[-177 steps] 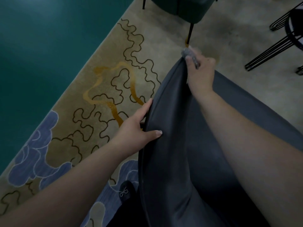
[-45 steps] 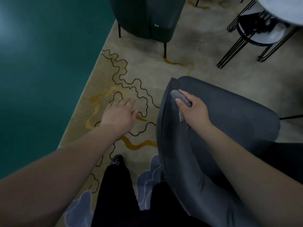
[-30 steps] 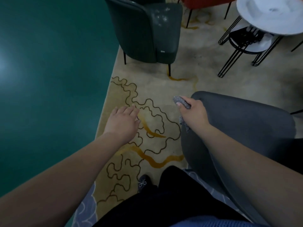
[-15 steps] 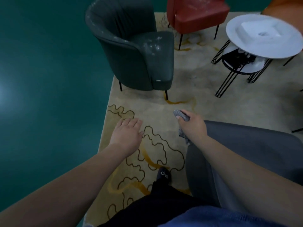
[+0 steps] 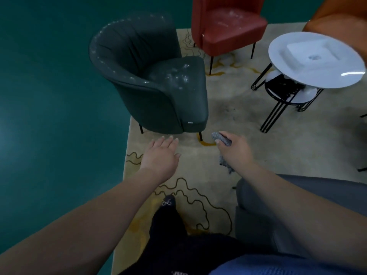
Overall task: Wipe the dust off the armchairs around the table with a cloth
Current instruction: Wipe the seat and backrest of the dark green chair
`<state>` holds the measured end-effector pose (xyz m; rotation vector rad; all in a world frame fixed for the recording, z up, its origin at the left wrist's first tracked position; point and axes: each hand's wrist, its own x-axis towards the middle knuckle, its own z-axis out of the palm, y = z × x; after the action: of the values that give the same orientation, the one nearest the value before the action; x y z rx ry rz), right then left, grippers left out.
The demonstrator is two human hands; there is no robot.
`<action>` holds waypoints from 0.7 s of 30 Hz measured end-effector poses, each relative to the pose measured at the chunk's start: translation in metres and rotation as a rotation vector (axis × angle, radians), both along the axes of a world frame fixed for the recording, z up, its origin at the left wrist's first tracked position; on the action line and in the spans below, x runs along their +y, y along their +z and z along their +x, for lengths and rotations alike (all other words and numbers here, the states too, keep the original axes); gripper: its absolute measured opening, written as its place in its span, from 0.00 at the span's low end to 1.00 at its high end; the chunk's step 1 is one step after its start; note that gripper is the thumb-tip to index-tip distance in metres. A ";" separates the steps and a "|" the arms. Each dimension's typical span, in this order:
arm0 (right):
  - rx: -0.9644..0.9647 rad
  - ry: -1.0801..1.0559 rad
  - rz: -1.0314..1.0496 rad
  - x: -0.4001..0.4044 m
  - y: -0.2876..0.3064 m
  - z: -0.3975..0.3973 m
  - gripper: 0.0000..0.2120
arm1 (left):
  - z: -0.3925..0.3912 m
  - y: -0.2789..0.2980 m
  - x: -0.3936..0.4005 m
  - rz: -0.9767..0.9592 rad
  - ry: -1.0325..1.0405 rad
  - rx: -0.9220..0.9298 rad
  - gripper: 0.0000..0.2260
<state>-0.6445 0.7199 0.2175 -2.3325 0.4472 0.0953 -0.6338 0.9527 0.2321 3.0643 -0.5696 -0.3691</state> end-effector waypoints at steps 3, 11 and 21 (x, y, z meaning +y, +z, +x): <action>-0.025 -0.074 -0.025 0.006 0.007 0.036 0.17 | 0.048 0.001 0.003 -0.012 -0.064 -0.008 0.25; -0.023 -0.234 -0.098 0.016 0.023 0.123 0.18 | 0.162 -0.005 0.011 0.031 -0.245 0.019 0.25; 0.000 -0.291 -0.070 -0.015 0.010 0.182 0.20 | 0.253 -0.013 -0.039 0.036 -0.347 0.064 0.25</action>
<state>-0.4621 0.7046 0.2276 -2.3081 0.7956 -0.0606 -0.3812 0.9135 0.2188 2.9667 -1.1057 -0.4824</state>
